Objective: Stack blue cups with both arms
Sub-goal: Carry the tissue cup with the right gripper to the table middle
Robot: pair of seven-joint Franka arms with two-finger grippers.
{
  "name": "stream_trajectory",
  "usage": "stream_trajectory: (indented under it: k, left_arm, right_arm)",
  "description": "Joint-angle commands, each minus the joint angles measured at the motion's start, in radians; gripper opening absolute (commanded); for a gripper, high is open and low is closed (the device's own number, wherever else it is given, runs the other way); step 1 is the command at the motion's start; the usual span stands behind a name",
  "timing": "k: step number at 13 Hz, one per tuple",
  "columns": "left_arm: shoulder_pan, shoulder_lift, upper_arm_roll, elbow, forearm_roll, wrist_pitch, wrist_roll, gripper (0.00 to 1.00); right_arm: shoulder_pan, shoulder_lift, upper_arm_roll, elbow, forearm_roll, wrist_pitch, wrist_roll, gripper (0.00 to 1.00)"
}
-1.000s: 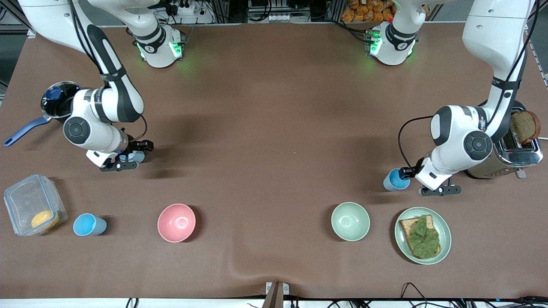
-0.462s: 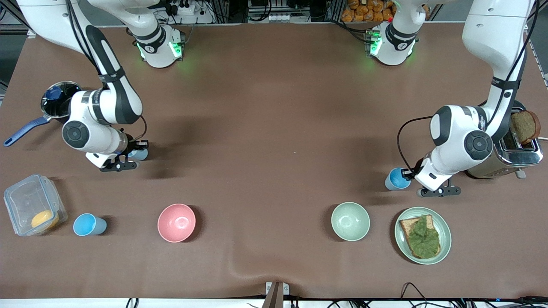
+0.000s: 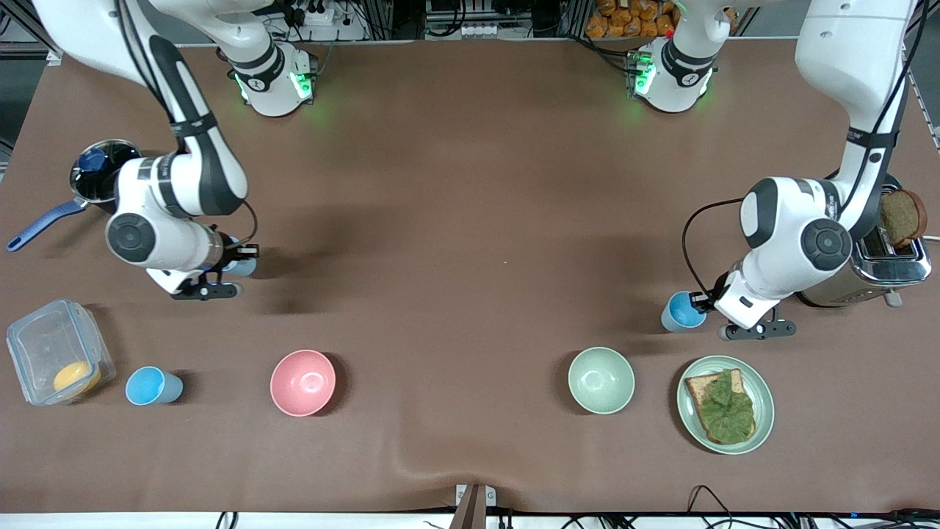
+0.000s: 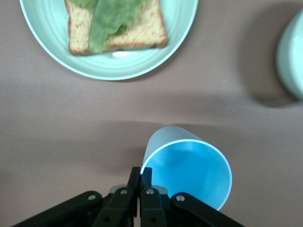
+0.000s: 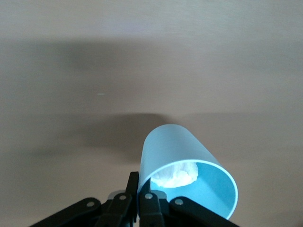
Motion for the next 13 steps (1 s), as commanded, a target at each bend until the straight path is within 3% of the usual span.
stream_trajectory:
  k: [1, 4, 8, 13]
  left_arm:
    - [0.001, -0.077, -0.028, -0.012, -0.005, -0.055, -0.055, 0.00]
    - [0.001, -0.106, -0.039, 0.072, -0.005, -0.201, -0.069, 0.00]
    - [0.001, -0.126, -0.048, 0.110, -0.005, -0.273, -0.099, 0.00]
    - [0.002, -0.154, -0.081, 0.107, -0.005, -0.322, -0.148, 0.00]
  right_arm:
    - [0.147, -0.005, -0.002, 0.084, 0.068, -0.067, 0.152, 0.00]
    - [0.325, 0.021, -0.002, 0.169, 0.132, -0.058, 0.333, 0.00]
    - [0.523, 0.191, -0.004, 0.363, 0.149, -0.052, 0.556, 0.00]
    - [0.568, 0.311, -0.004, 0.466, 0.142, -0.007, 0.584, 0.00]
